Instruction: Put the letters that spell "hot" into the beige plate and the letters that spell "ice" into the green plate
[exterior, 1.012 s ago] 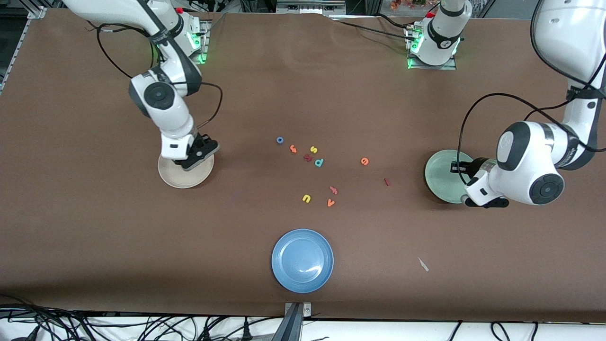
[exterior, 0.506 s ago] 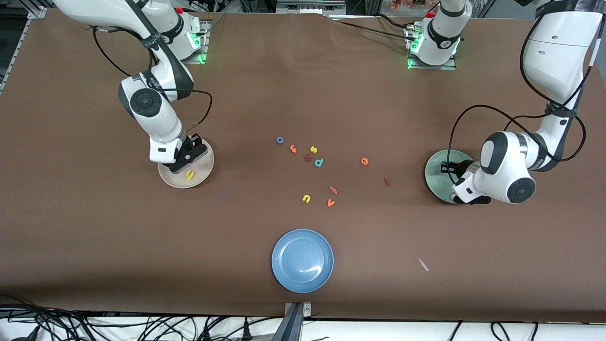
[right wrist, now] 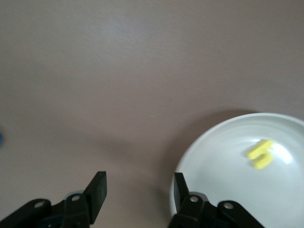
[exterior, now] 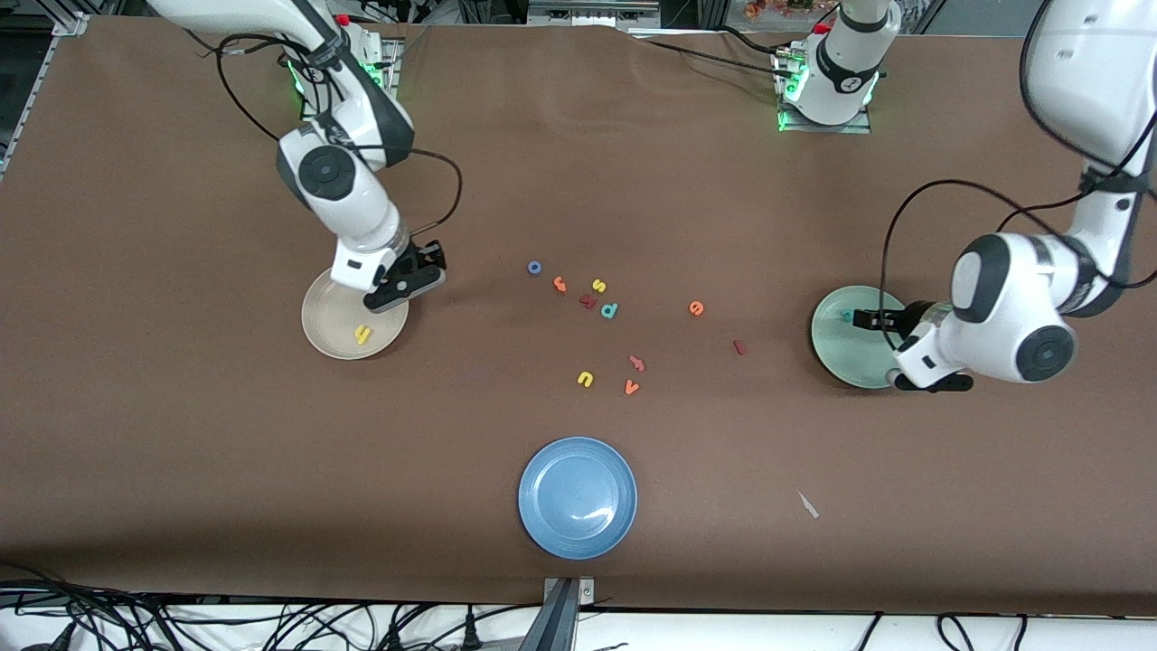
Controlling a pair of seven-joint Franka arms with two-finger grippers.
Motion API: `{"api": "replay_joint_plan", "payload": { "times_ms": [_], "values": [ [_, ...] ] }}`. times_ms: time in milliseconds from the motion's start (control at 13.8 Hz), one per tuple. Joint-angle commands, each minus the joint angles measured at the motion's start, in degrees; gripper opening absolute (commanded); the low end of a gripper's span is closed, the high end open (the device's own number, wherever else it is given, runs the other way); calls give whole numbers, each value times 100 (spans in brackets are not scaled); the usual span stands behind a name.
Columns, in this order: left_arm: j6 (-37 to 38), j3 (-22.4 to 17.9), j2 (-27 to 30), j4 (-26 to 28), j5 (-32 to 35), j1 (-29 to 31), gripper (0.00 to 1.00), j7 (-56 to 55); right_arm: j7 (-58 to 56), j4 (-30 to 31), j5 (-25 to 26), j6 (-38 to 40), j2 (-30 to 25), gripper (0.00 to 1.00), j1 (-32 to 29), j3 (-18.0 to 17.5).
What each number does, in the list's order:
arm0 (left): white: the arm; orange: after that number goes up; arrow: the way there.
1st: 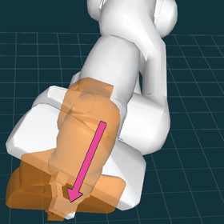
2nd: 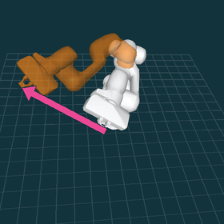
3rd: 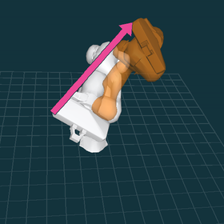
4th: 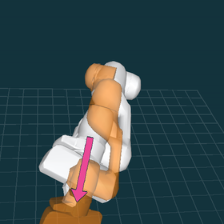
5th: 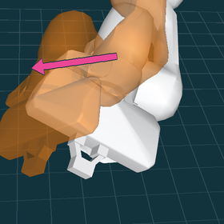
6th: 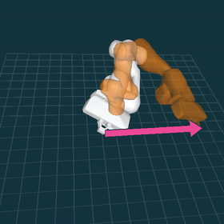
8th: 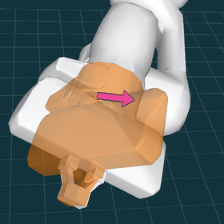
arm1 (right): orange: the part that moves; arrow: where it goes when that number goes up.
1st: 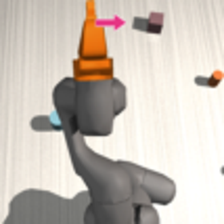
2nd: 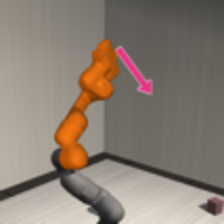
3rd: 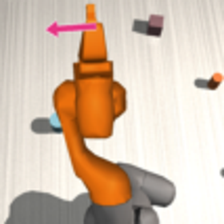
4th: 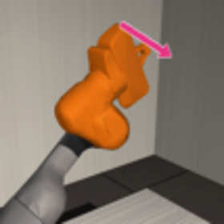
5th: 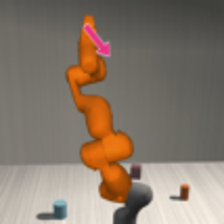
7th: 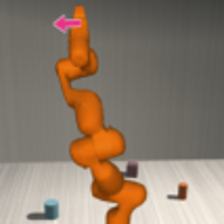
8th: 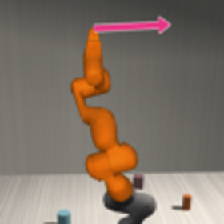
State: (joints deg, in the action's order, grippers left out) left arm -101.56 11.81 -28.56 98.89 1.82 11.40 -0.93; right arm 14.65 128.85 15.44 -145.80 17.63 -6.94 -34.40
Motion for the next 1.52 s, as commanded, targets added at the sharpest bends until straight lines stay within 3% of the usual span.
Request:
{"api": "replay_joint_plan", "payload": {
  "times_ms": [0,217,506,650,867,1156,1445],
  "values": [
    [434,172,333,-220,-321,-33,100,-308,1289,-324,-102,78,214,66,516,-32],
    [339,478,342,-238,-595,-50,100,-1703,3003,-587,-67,60,495,66,1131,-23],
    [-688,717,1,-142,-587,-418,100,-3839,4500,-843,3,34,917,66,1563,-23],
    [-1206,717,-272,-81,-534,-664,100,-4553,5158,-914,466,-53,1171,66,1722,-14],
    [-2128,708,-527,305,-473,-1060,90,-4829,6065,-1063,1548,-54,1471,65,1801,21],
    [-3114,708,-677,728,-323,-1236,85,-4811,6102,-1230,1612,-1,1603,65,1924,91],
    [-3221,717,-827,789,169,-1281,74,-4846,6111,-1476,1786,-1,1823,64,2241,249]
  ]
}}
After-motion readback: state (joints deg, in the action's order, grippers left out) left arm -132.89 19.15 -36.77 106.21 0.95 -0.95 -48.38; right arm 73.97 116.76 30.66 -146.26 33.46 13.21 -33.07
